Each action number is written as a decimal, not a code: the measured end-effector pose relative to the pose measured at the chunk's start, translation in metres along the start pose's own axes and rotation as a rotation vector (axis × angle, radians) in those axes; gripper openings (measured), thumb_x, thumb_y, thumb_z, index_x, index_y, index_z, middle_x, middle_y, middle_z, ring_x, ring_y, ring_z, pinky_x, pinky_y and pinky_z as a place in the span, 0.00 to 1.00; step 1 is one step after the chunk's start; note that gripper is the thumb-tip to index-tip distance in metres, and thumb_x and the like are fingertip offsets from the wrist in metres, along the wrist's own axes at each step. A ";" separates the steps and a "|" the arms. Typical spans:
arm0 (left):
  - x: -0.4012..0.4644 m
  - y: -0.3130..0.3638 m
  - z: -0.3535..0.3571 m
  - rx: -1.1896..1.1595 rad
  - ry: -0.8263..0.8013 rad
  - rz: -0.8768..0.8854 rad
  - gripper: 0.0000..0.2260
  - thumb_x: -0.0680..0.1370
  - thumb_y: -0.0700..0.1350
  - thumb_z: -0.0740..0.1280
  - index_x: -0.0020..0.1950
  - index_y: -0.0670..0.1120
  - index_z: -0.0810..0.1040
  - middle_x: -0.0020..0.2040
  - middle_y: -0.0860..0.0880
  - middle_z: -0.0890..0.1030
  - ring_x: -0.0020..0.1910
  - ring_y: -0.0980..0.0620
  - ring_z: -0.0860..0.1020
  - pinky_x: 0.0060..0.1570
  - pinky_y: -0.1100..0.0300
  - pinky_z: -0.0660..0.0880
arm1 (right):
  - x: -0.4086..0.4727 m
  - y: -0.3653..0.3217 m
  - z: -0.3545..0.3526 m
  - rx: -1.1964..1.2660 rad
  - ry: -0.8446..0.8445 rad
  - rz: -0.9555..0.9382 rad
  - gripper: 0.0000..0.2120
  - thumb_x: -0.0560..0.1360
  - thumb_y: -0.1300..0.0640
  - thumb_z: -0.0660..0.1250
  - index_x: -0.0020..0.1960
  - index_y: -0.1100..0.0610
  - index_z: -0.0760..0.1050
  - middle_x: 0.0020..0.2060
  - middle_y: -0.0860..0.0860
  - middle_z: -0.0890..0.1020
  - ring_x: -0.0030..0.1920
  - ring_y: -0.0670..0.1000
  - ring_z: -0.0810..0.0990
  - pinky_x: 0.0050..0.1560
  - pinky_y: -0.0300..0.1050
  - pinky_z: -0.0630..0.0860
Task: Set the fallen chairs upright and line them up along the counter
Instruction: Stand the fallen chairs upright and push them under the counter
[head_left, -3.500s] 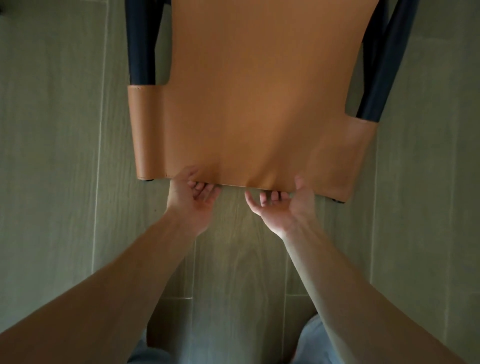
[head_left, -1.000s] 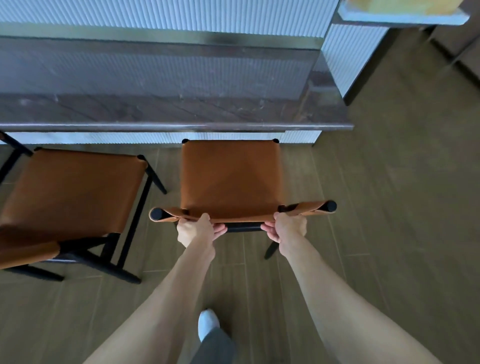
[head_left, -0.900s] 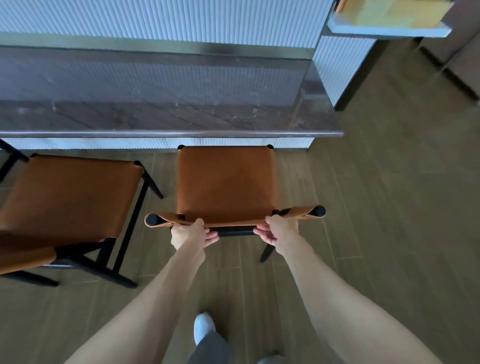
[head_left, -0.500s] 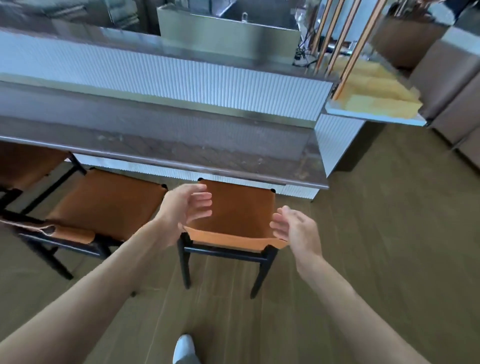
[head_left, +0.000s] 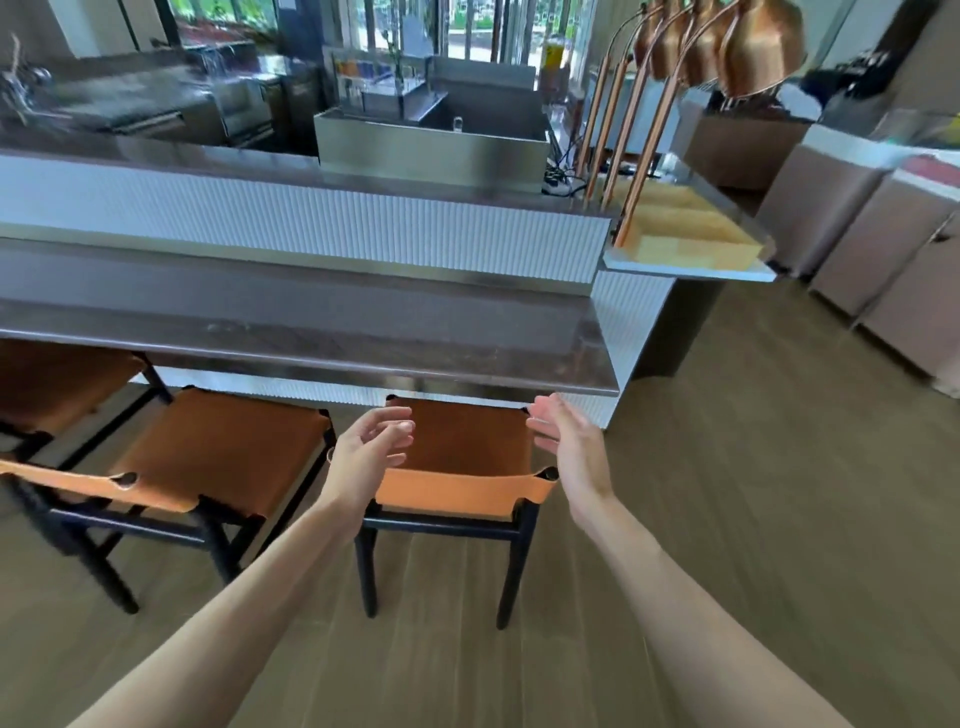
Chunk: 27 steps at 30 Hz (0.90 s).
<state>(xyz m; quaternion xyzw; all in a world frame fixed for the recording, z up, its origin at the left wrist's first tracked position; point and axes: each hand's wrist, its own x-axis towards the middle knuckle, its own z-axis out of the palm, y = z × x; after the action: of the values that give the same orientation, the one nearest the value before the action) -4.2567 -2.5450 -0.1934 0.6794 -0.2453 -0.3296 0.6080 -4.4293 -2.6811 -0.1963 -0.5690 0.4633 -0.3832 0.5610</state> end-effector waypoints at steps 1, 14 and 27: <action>-0.001 -0.001 -0.007 -0.009 0.003 0.004 0.11 0.82 0.40 0.64 0.63 0.44 0.79 0.58 0.44 0.83 0.59 0.47 0.81 0.64 0.51 0.76 | -0.003 0.000 0.002 0.006 0.019 0.003 0.18 0.85 0.49 0.58 0.64 0.58 0.79 0.58 0.53 0.84 0.60 0.53 0.82 0.67 0.54 0.76; 0.001 -0.032 -0.070 0.026 -0.068 -0.052 0.12 0.80 0.37 0.66 0.62 0.45 0.80 0.57 0.45 0.84 0.58 0.47 0.82 0.63 0.50 0.77 | -0.054 0.022 0.035 -0.078 0.120 0.046 0.14 0.85 0.49 0.58 0.61 0.53 0.80 0.57 0.50 0.84 0.59 0.50 0.82 0.67 0.56 0.77; 0.127 -0.102 -0.038 -0.428 0.067 -0.710 0.20 0.81 0.37 0.66 0.72 0.34 0.68 0.67 0.33 0.73 0.59 0.35 0.78 0.59 0.39 0.77 | 0.060 0.120 0.062 0.353 0.181 0.733 0.15 0.79 0.61 0.68 0.64 0.65 0.72 0.58 0.64 0.78 0.55 0.64 0.82 0.43 0.58 0.83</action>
<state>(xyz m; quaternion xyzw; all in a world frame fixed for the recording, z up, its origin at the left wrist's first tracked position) -4.1515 -2.5984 -0.3114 0.5903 0.0982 -0.5402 0.5917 -4.3650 -2.7143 -0.3249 -0.2256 0.6101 -0.2801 0.7060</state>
